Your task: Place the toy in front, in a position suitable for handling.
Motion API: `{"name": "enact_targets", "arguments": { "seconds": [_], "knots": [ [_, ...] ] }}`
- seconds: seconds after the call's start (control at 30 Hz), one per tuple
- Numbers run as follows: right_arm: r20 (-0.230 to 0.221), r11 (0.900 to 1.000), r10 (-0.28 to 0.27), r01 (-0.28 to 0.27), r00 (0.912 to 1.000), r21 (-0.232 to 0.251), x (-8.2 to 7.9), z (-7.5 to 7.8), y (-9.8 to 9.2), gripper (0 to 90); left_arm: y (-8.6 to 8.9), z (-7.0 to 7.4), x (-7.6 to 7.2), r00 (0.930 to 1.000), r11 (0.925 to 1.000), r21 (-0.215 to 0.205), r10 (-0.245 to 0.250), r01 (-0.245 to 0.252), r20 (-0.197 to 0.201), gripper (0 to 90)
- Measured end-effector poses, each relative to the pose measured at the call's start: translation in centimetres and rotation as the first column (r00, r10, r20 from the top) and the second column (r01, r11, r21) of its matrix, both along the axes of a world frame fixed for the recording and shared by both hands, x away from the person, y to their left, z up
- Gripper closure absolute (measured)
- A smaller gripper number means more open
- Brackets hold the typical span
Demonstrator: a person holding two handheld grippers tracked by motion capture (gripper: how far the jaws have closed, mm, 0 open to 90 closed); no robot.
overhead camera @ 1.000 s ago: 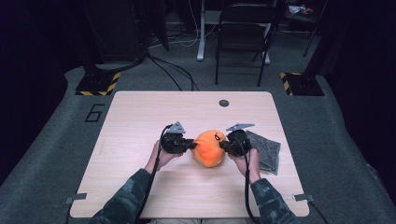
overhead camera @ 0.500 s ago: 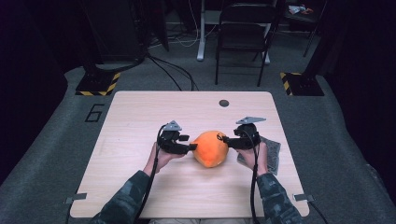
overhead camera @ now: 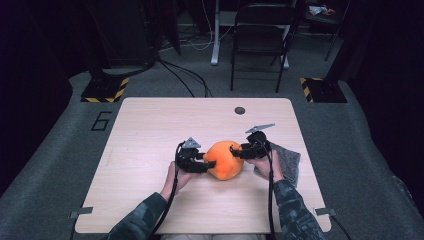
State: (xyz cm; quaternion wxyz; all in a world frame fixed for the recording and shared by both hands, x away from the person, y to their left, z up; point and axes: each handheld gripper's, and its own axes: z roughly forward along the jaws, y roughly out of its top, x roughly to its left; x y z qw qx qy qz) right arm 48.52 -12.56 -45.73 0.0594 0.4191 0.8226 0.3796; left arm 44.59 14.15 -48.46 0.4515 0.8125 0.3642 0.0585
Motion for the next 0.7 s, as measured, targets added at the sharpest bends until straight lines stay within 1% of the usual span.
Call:
{"name": "enact_targets", "arguments": {
  "seconds": [0.03,0.07,0.1,0.17,0.2,0.23,0.27,0.3,0.33,0.37,0.4,0.43,0.47,0.5,0.57,0.63,0.7],
  "knots": [
    [-0.014,1.000,0.011,-0.011,0.9998,0.000,0.1,-0.3,0.1,48.8,-0.1,-0.3,-0.1,1.0000,1.0000,0.003,0.002,-0.002,0.005,48.8],
    [-0.020,1.000,0.016,-0.015,0.9997,0.011,0.1,-0.4,0.2,51.9,-0.1,-0.7,-0.1,0.9999,1.0000,0.002,0.006,-0.006,0.014,52.3],
    [-0.016,1.000,0.018,-0.018,0.9997,0.010,0.1,-0.5,0.2,56.1,-0.1,-0.9,-0.1,0.9999,1.0000,-0.007,0.006,-0.006,0.011,55.5],
    [-0.004,1.000,0.019,-0.019,0.9998,-0.013,-0.1,-0.6,0.6,63.7,-0.1,-1.0,-0.1,0.9997,0.9999,-0.011,-0.002,0.002,0.023,60.7],
    [-0.001,1.000,0.014,-0.014,0.9999,-0.016,-0.3,-0.6,0.8,66.9,-0.1,-1.0,-0.2,0.9997,0.9999,-0.008,-0.008,0.008,0.025,63.6],
    [0.010,1.000,0.017,-0.016,0.9998,-0.025,-0.4,-0.6,0.9,69.1,0.0,-0.9,-0.2,0.9994,0.9999,-0.006,-0.012,0.012,0.033,65.5],
    [0.025,0.999,0.013,-0.012,0.9996,-0.032,-0.4,-0.5,1.0,71.4,0.0,-0.8,-0.2,0.9993,0.9998,-0.010,-0.017,0.017,0.033,67.5],
    [0.027,1.000,0.005,-0.005,0.9996,-0.029,-0.6,-0.5,1.1,72.7,0.1,-0.8,-0.1,0.9992,0.9996,-0.016,-0.022,0.022,0.034,68.5],
    [0.030,0.999,0.007,-0.005,0.9995,-0.036,-0.6,-0.3,1.1,76.1,0.3,-0.7,-0.1,0.9991,0.9993,-0.026,-0.027,0.028,0.034,69.6],
    [0.042,1.000,-0.001,0.002,0.9991,-0.020,-0.7,-0.1,1.0,76.8,0.4,-0.5,0.0,0.9988,0.9989,-0.033,-0.032,0.034,0.036,71.0],
    [0.032,1.000,-0.006,0.006,0.9995,-0.009,-0.7,0.1,0.9,77.0,0.5,-0.3,0.0,0.9981,0.9984,-0.028,-0.048,0.049,0.039,71.3],
    [0.035,1.000,0.000,0.000,0.9994,-0.003,-0.7,0.4,0.7,77.2,0.7,0.0,0.1,0.9973,0.9978,-0.028,-0.058,0.059,0.045,71.6],
    [0.040,1.000,-0.004,0.004,0.9992,0.003,-0.7,0.5,0.6,77.6,0.7,0.1,0.1,0.9973,0.9974,-0.037,-0.061,0.063,0.041,71.8],
    [0.037,1.000,-0.011,0.011,0.9992,0.009,-0.8,0.7,0.6,77.9,0.7,0.3,0.1,0.9966,0.9973,-0.029,-0.067,0.068,0.049,71.8],
    [0.056,1.000,-0.014,0.014,0.9983,0.002,-0.9,0.8,0.7,78.7,0.8,0.6,0.1,0.9960,0.9968,-0.028,-0.073,0.075,0.051,72.0],
    [0.065,1.000,-0.025,0.025,0.9976,0.002,-1.1,1.1,0.8,79.3,0.9,0.9,0.1,0.9948,0.9962,-0.032,-0.079,0.081,0.064,72.1],
    [0.078,0.999,-0.034,0.034,0.9964,0.011,-1.4,1.7,0.8,79.5,1.2,1.5,0.2,0.9936,0.9953,-0.036,-0.087,0.090,0.073,72.1]
  ]
}}
